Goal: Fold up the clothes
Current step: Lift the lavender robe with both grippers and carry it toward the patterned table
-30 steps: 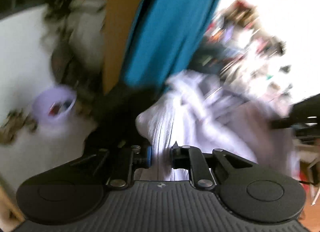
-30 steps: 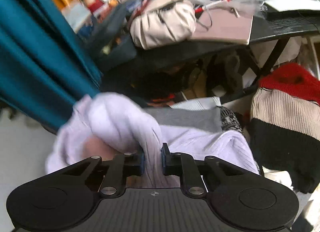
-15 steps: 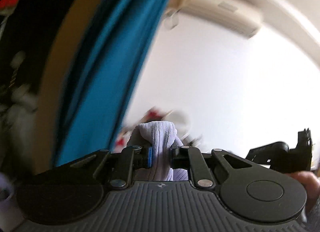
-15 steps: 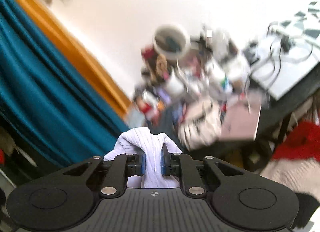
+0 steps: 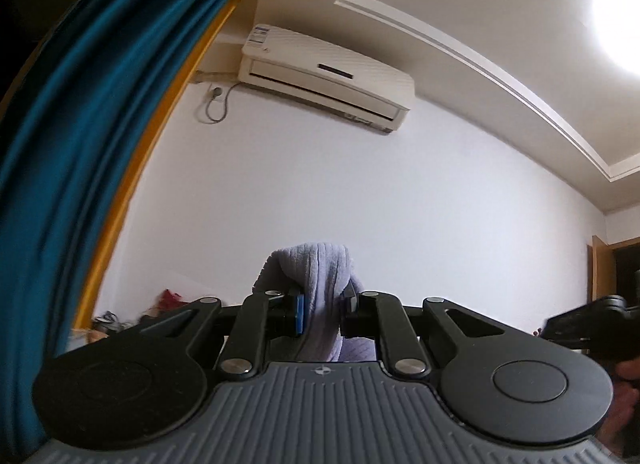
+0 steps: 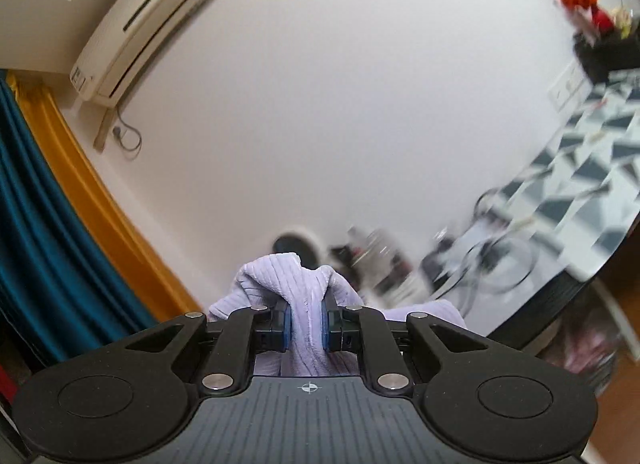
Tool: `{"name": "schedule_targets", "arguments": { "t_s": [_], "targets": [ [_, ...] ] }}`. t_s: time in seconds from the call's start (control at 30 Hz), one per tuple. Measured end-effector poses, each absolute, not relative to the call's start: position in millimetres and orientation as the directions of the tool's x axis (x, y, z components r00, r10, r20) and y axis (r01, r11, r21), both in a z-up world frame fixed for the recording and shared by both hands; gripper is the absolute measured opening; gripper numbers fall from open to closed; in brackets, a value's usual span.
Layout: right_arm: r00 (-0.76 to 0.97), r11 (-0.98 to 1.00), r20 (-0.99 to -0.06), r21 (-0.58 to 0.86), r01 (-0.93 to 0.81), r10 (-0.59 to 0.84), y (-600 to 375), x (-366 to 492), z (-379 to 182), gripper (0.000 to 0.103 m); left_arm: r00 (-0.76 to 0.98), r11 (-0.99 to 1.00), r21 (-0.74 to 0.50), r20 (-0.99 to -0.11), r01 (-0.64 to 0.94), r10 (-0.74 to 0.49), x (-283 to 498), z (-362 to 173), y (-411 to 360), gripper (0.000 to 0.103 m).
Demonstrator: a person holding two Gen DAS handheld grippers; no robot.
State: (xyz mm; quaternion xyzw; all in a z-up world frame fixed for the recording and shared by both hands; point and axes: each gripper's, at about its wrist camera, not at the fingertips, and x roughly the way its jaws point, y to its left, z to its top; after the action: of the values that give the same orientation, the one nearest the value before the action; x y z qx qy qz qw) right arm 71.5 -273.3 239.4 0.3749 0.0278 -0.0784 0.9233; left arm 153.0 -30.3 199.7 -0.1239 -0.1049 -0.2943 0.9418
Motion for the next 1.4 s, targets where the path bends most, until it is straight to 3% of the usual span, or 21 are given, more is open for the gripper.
{"name": "schedule_targets", "arguments": {
  "t_s": [0.2,0.37,0.77,0.97,1.27,1.4],
  "targets": [
    [0.988,0.787,-0.128,0.6,0.143,-0.082,-381.9,-14.5,228.7,0.012,0.814,0.792,-0.193,0.203,0.579,-0.545,111.4,182.9,-148.5,0.015],
    [0.975,0.815,-0.211,0.554,0.172,-0.062,-455.6,-64.3,221.9,0.012,0.782,0.754,-0.209,0.137,0.623,-0.608,96.2,166.8,-230.8,0.015],
    [0.911,0.698,-0.303,0.587,0.411,-0.281,-637.3,-146.6,190.9,0.012,0.653,0.622,-0.291,0.014,0.727,-0.757,115.3,112.7,-423.1,0.015],
    [0.878,0.644,-0.275,0.6,0.475,-0.392,-735.5,-135.9,199.9,0.012,0.589,0.549,-0.289,0.067,0.784,-0.805,172.9,117.4,-519.1,0.015],
    [0.868,0.669,-0.089,0.601,0.438,-0.489,-873.0,3.1,273.5,0.012,0.616,0.562,-0.26,0.23,0.785,-0.754,303.6,168.1,-624.3,0.015],
    [0.862,0.663,-0.022,0.629,0.405,-0.507,-921.9,48.9,291.2,0.012,0.648,0.605,-0.249,0.165,0.757,-0.743,336.2,151.9,-653.2,0.015]
  ]
}}
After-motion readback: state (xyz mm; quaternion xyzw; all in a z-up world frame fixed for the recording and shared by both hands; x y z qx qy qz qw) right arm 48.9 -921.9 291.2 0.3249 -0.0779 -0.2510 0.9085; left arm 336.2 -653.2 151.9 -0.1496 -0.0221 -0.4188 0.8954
